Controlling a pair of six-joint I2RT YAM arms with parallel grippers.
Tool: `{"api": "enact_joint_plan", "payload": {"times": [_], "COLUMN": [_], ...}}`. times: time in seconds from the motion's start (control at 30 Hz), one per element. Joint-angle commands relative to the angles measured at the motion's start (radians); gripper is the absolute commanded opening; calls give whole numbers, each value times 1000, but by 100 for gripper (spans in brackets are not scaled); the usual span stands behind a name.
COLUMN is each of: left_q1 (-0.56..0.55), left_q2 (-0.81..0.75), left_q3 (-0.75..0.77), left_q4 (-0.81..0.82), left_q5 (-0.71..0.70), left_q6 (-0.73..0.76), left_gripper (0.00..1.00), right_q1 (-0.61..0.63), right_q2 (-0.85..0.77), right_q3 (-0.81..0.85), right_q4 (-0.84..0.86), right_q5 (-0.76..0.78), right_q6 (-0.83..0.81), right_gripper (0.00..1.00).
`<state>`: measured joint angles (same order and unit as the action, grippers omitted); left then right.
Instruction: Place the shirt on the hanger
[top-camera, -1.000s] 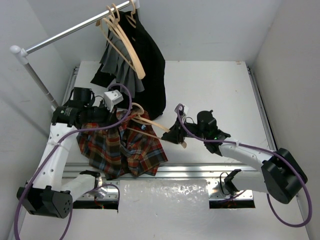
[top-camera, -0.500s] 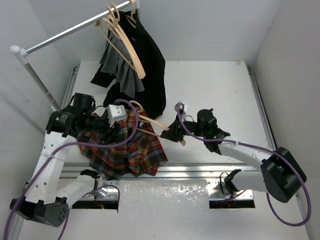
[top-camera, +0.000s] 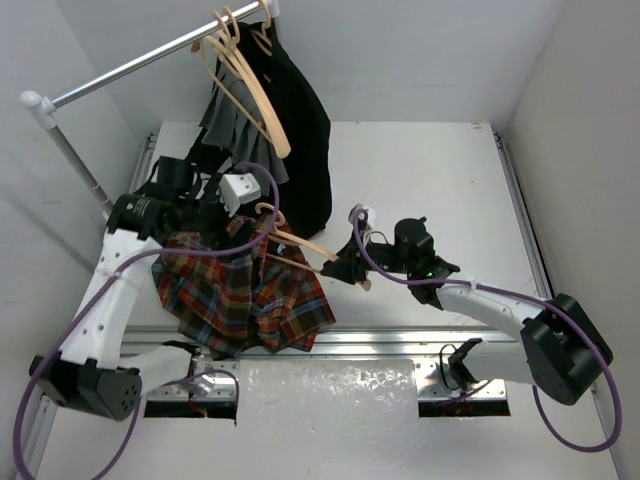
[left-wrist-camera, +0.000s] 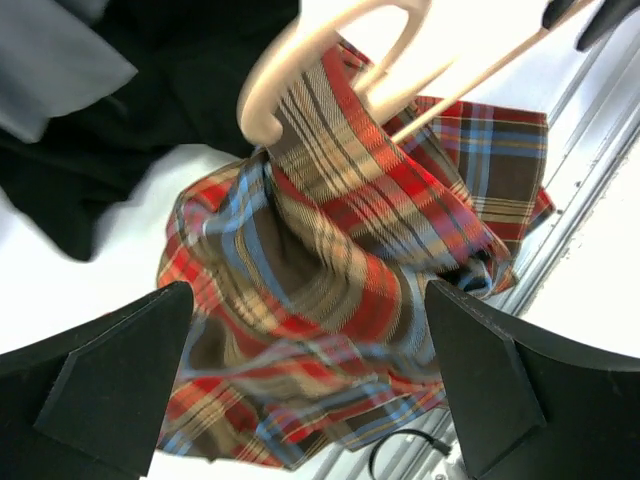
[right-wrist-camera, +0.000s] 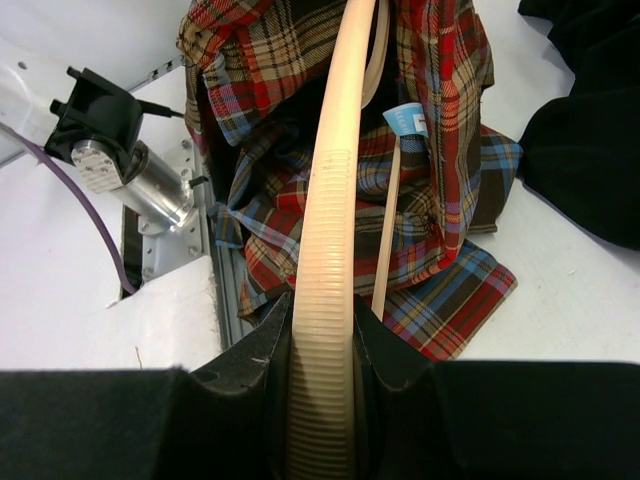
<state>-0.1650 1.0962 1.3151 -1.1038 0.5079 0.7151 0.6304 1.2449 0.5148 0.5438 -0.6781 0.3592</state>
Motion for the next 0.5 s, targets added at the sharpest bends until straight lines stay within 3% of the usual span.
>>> {"api": "enact_joint_plan", "payload": {"times": [0.0,0.1,0.2,0.37,0.47], "left_q1": [1,2,-1,-4,-13], "left_q2": [28,-53,-114,-188,-199], "left_q3": [52,27,-37,-253,-339], "left_q4": [-78,-128,-191,-189,-98], "left_q5": [93,97,8,-40,-31], "left_q6": [-17,27,101,93,26], "left_gripper": [99,99,99,100,99], "right_q1": [-5,-5,-5,-5,-5], "right_q2": [-13,-10,-7,2,2], "right_q3": [56,62,59,73,76], "right_q4": [55,38,42,36,35], "right_q5": [-14,-3,2,3,5], "right_q6": [-34,-42,-42,-42,-49], "right_gripper": [0,0,0,0,0]}}
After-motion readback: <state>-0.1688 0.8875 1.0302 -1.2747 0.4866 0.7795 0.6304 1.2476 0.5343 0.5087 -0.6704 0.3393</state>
